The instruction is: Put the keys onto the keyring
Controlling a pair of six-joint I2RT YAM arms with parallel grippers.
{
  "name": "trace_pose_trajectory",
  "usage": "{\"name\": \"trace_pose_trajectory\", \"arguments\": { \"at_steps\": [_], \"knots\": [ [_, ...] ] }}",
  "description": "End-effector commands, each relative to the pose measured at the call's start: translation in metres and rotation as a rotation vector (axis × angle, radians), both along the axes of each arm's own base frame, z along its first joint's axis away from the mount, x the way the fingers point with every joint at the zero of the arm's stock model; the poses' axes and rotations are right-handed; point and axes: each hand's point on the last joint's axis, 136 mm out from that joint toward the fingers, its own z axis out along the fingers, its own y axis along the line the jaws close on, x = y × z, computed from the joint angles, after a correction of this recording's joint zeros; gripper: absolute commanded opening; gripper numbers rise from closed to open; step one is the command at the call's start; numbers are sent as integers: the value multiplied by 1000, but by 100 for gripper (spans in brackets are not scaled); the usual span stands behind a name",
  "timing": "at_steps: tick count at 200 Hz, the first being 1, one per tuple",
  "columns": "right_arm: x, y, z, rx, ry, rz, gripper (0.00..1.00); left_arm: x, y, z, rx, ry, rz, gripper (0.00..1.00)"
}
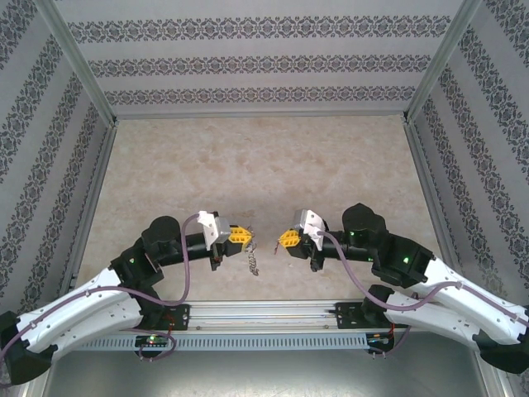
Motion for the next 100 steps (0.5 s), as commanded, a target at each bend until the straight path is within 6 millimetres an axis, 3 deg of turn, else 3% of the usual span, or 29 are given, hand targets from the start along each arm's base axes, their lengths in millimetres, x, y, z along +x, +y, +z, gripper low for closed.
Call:
{"name": "trace_pose_trajectory", "arguments": {
  "at_steps": [1, 34, 100],
  "knots": [
    [1, 9, 14, 40, -38, 35, 0, -14, -10, 16, -2, -45, -98, 0],
    [9, 14, 1, -13, -28, 18, 0, -12, -17, 13, 7, -42, -116, 0],
    [5, 13, 7, 43, -62, 35, 0, -11, -21, 2, 45, -37, -136, 0]
  ]
}}
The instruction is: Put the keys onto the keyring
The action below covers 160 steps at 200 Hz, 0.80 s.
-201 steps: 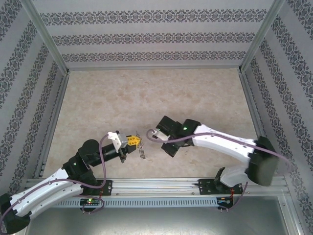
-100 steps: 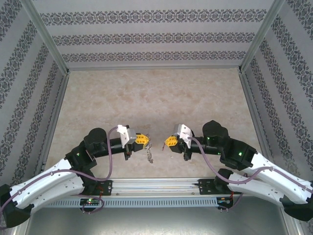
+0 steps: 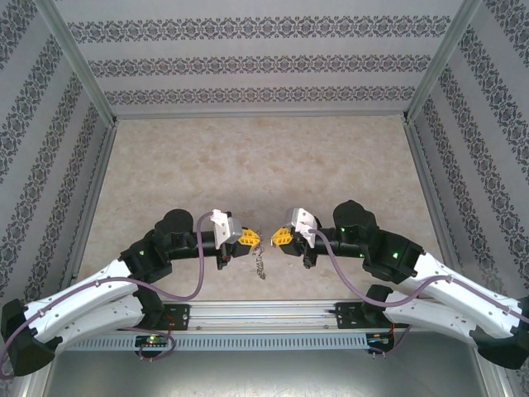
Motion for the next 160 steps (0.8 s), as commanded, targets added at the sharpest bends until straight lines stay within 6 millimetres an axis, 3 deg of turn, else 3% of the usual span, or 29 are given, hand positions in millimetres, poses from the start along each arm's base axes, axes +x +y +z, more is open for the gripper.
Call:
{"name": "trace_pose_trajectory", "arguments": {
  "at_steps": [1, 160],
  "knots": [
    [-1, 2, 9, 45, -39, 22, 0, -9, -4, 13, -17, -48, -57, 0],
    [-2, 12, 4, 33, -34, 65, 0, -13, -4, 10, -19, -43, -74, 0]
  ]
}}
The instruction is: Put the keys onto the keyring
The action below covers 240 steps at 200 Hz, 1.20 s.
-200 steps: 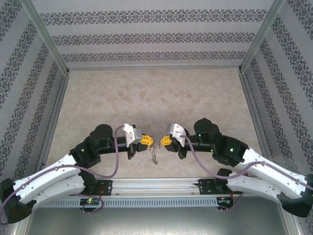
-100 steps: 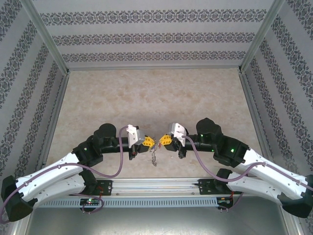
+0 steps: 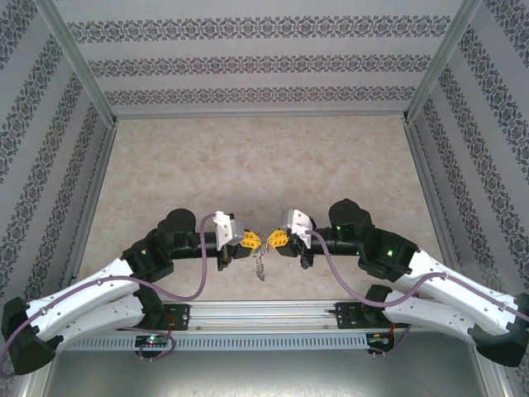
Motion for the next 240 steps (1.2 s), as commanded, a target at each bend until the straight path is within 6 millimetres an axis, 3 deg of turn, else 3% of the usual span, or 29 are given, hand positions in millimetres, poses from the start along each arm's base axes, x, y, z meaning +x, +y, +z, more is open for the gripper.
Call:
{"name": "trace_pose_trajectory", "arguments": {
  "at_steps": [1, 131, 240],
  "knots": [
    [2, 2, 6, 27, -31, 1, 0, -10, -2, 17, -40, -44, -45, 0],
    [7, 3, -4, -8, -30, -16, 0, -11, -2, 18, -48, -44, -50, 0],
    [-4, 1, -5, 6, -34, 32, 0, -11, -1, 18, -50, -44, -47, 0]
  ]
}}
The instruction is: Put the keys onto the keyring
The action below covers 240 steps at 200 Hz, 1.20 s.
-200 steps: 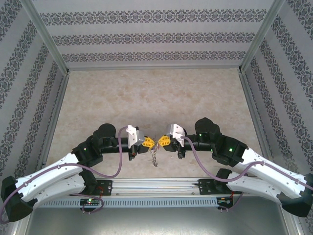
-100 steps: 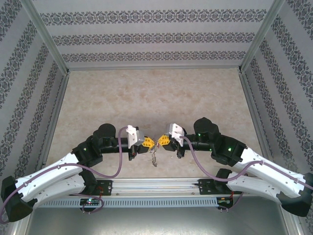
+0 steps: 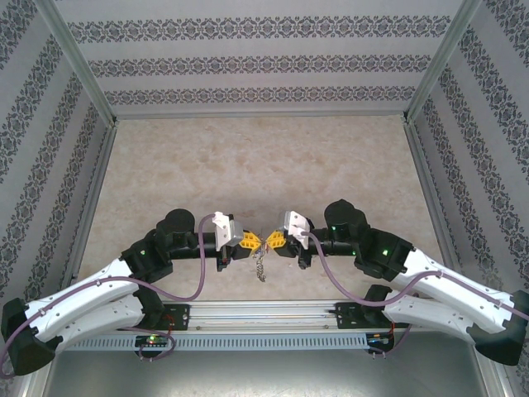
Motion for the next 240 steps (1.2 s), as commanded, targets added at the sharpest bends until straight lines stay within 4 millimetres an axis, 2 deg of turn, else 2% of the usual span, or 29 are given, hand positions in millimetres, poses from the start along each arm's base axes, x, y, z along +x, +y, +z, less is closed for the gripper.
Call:
{"name": "trace_pose_trajectory", "arguments": {
  "at_steps": [1, 46, 240],
  "knots": [
    [-6, -1, 8, 34, -30, 30, 0, -8, -1, 16, -41, -40, -35, 0],
    [-7, -3, 12, 55, -39, 29, 0, -8, -2, 15, -41, -39, -37, 0],
    [-3, 1, 5, 39, -31, 23, 0, -9, -1, 17, -45, -40, -41, 0]
  ]
}}
